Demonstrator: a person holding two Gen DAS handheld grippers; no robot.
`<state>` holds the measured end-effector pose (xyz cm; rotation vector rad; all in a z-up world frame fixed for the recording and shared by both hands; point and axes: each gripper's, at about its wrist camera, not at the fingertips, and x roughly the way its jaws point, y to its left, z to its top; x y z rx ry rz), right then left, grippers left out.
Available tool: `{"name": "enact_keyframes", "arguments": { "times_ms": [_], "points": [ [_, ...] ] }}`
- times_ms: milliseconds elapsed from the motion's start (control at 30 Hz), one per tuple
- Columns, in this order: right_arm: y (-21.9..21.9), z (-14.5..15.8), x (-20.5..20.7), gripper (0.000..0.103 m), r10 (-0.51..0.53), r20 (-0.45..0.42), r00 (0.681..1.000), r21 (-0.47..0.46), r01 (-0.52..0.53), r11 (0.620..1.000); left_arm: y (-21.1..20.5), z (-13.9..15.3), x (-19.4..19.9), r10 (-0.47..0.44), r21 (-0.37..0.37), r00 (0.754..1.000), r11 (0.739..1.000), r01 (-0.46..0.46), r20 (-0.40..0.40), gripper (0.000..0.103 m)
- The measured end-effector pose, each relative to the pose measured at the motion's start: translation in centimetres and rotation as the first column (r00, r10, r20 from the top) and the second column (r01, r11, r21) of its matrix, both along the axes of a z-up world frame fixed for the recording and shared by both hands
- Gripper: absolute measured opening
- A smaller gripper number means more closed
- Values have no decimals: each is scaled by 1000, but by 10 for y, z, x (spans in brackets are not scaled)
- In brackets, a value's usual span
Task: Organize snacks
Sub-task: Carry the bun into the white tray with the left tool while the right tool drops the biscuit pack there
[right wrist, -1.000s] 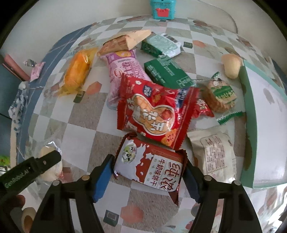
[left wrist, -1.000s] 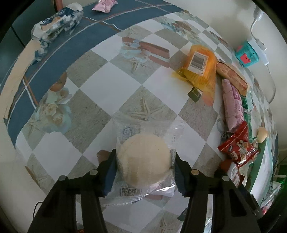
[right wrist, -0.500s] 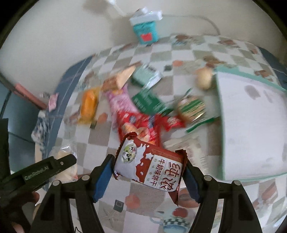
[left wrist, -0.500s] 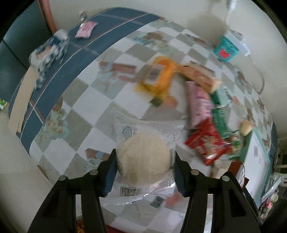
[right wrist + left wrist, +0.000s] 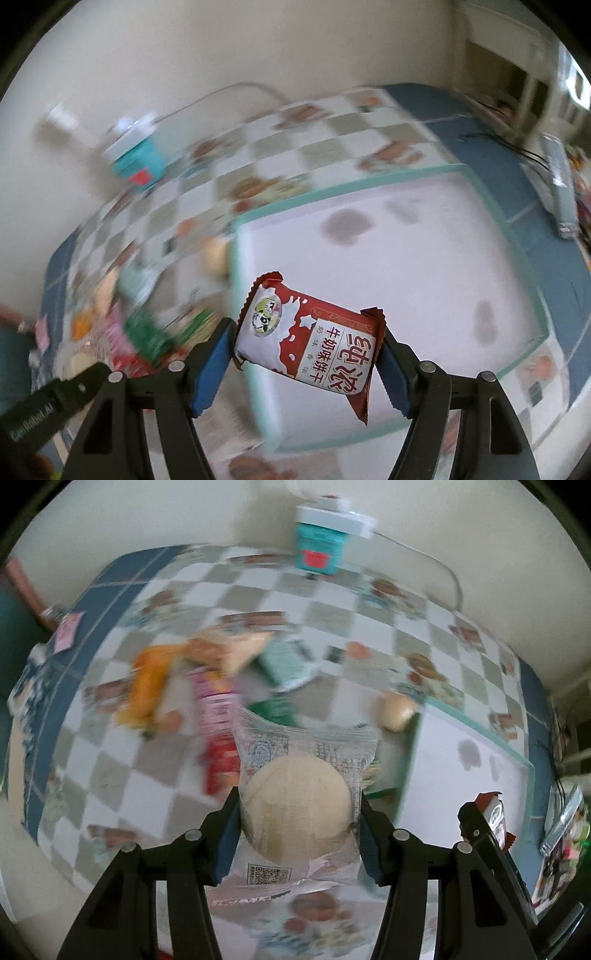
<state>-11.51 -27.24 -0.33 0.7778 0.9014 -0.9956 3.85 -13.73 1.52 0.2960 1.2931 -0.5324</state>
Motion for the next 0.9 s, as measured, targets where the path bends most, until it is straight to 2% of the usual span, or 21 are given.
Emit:
{"name": "enact_keyframes", "arguments": {
  "times_ms": [100, 200, 300, 433, 633, 767, 867, 900],
  "points": [
    [-27, -7, -18, 75, -67, -21, 998, -4, 67, 998, -33, -6, -17, -56, -4, 998, 998, 56, 9, 57],
    [-51, -20, -42, 75, -144, -34, 989, 30, 145, 989, -62, -16, -32, -104, -12, 995, 994, 104, 3, 57],
    [-75, -35, -66, 75, -222, -64, 973, 53, 226, 973, -88, -25, -45, -144, -9, 990, 990, 144, 9, 57],
    [-95, -39, -86, 75, -286, -82, 955, 40, 290, 956, -113, -32, -56, -189, -30, 982, 981, 190, 25, 58],
    [-110, -45, -97, 76, -316, -99, 944, 20, 319, 947, -139, -49, -64, -239, -46, 970, 970, 240, 36, 58],
    [-117, -56, -97, 76, -309, -113, 944, 60, 317, 947, -143, -58, -63, -236, -32, 972, 971, 236, 18, 58],
    [-116, -58, -98, 77, -301, -124, 946, 67, 310, 948, -139, -54, -62, -227, -37, 973, 973, 228, 28, 61],
    [-115, -56, -99, 78, -302, -126, 945, 65, 312, 948, -138, -51, -62, -230, -41, 973, 972, 231, 33, 68]
  ]
}}
